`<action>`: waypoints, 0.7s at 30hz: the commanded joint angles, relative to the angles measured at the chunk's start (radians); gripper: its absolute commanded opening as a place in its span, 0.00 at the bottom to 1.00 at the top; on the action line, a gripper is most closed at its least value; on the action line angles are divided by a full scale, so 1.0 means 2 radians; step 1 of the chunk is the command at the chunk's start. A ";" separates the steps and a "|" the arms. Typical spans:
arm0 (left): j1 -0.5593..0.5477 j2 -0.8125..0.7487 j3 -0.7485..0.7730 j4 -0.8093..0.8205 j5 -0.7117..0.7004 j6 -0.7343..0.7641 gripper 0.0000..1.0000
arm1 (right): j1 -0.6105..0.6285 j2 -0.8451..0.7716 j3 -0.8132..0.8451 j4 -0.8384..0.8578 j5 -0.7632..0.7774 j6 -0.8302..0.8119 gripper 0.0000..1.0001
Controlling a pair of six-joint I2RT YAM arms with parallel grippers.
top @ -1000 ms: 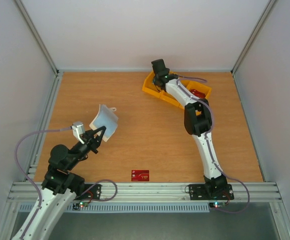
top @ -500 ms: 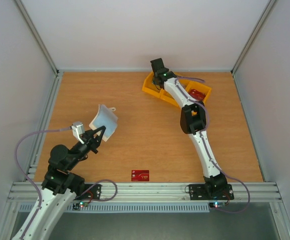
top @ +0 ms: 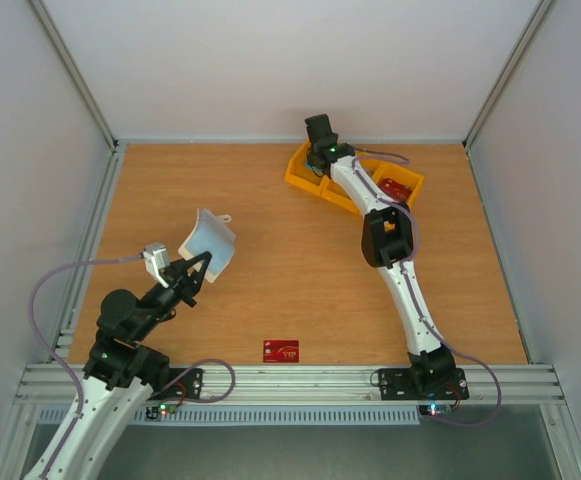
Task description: Take the credit cards out of the card holder
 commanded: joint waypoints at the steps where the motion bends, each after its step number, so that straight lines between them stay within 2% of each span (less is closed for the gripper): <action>1: 0.002 -0.005 -0.004 0.045 0.000 0.003 0.00 | -0.005 -0.038 0.005 0.102 -0.034 -0.120 0.44; 3: 0.003 -0.005 -0.005 0.051 0.011 0.005 0.00 | -0.006 -0.064 0.004 0.162 -0.080 -0.239 0.44; 5: 0.002 -0.006 -0.007 0.064 0.031 0.005 0.00 | -0.006 -0.094 0.006 0.222 -0.158 -0.361 0.44; 8: 0.002 0.003 -0.006 0.112 0.087 0.002 0.00 | -0.004 -0.149 0.017 0.225 -0.322 -0.529 0.44; 11: 0.002 0.032 0.013 0.193 0.185 0.022 0.00 | 0.002 -0.212 -0.007 0.168 -0.527 -0.668 0.45; 14: 0.002 0.075 0.058 0.218 0.293 0.097 0.00 | 0.015 -0.299 -0.099 0.106 -0.704 -0.795 0.47; 16: 0.002 0.089 0.105 0.160 0.362 0.194 0.00 | 0.034 -0.375 -0.175 0.029 -0.790 -0.947 0.48; 18: 0.002 0.100 0.156 0.069 0.408 0.324 0.00 | 0.050 -0.451 -0.239 -0.078 -0.823 -1.089 0.54; 21: 0.002 0.129 0.212 -0.017 0.436 0.365 0.00 | 0.053 -0.544 -0.291 -0.210 -0.866 -1.223 0.61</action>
